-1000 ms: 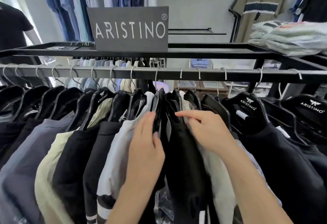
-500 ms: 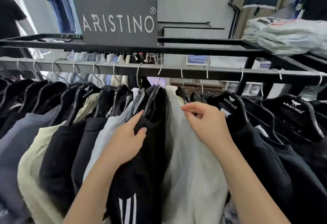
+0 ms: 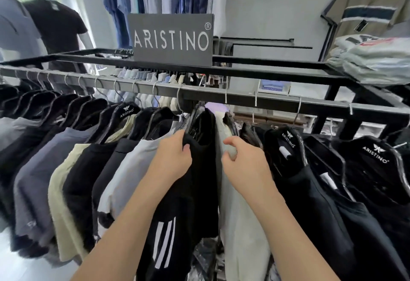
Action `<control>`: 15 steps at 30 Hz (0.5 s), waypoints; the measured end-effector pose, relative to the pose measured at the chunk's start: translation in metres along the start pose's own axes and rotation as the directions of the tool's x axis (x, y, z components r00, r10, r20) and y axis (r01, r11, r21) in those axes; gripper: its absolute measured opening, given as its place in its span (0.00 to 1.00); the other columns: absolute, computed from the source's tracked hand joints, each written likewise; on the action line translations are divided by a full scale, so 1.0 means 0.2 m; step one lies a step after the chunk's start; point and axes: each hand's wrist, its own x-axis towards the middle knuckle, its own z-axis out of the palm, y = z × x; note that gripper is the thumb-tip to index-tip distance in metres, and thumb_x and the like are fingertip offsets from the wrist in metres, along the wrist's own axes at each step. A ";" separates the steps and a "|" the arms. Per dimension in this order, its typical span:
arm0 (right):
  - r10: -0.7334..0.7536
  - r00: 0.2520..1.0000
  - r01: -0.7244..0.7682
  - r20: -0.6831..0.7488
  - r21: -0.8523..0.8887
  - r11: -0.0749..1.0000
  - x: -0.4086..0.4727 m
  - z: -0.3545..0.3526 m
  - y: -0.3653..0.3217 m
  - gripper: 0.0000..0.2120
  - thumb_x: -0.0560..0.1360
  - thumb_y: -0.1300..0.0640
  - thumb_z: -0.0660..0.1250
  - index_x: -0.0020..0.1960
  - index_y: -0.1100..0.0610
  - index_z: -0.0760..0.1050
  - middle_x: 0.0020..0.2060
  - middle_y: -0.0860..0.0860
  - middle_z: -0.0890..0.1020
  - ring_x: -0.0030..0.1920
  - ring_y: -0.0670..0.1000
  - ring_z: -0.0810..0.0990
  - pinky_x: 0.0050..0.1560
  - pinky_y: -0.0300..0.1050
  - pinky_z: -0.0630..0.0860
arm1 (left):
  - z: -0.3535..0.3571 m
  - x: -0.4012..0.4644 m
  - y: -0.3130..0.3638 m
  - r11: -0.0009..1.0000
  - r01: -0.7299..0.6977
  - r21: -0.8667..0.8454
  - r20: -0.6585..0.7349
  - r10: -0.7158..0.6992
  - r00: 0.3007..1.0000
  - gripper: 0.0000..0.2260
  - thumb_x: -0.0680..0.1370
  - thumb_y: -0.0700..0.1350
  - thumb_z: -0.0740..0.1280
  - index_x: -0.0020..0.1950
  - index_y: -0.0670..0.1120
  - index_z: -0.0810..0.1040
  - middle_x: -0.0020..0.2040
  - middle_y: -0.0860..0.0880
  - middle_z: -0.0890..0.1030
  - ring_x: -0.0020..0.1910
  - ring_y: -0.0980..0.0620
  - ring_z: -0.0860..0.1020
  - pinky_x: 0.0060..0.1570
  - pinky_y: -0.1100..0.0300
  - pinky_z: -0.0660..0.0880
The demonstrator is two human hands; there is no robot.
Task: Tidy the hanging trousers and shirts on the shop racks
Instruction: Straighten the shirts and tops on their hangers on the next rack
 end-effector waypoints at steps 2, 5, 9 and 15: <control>0.009 1.000 -0.009 0.000 -0.050 0.999 0.00 0.00 -0.01 0.16 0.77 0.55 0.61 0.64 0.48 0.73 0.37 0.46 0.76 0.41 0.51 0.76 0.42 0.44 0.74 | 0.02 0.07 0.05 0.999 0.021 0.023 0.004 -0.022 1.000 0.04 0.78 0.39 0.60 0.44 0.44 0.66 0.44 0.45 0.75 0.40 0.48 0.71 0.37 0.60 0.62; 0.035 0.999 -0.034 0.008 -0.094 0.995 0.00 0.01 -0.04 0.16 0.78 0.53 0.60 0.65 0.48 0.72 0.49 0.49 0.82 0.52 0.53 0.79 0.49 0.46 0.75 | 0.11 0.10 0.09 0.998 0.057 0.023 -0.001 -0.057 0.998 0.03 0.78 0.38 0.60 0.45 0.43 0.66 0.47 0.40 0.76 0.42 0.44 0.72 0.38 0.57 0.65; 0.031 0.999 -0.026 0.031 -0.154 0.988 0.01 0.04 -0.06 0.16 0.80 0.49 0.58 0.65 0.52 0.72 0.55 0.51 0.81 0.57 0.55 0.79 0.60 0.52 0.73 | 0.25 -0.05 0.02 0.990 0.124 -0.070 -0.024 -0.126 0.992 0.08 0.75 0.37 0.59 0.52 0.40 0.73 0.45 0.41 0.80 0.45 0.40 0.78 0.43 0.52 0.74; -0.110 0.994 0.108 0.013 -0.315 0.943 -0.02 0.09 0.01 0.16 0.77 0.48 0.60 0.62 0.54 0.73 0.54 0.51 0.81 0.57 0.55 0.79 0.56 0.51 0.67 | 0.30 -0.39 -0.12 0.980 0.158 -0.118 -0.089 -0.169 0.982 0.14 0.76 0.37 0.62 0.62 0.42 0.75 0.49 0.44 0.81 0.49 0.44 0.79 0.49 0.59 0.73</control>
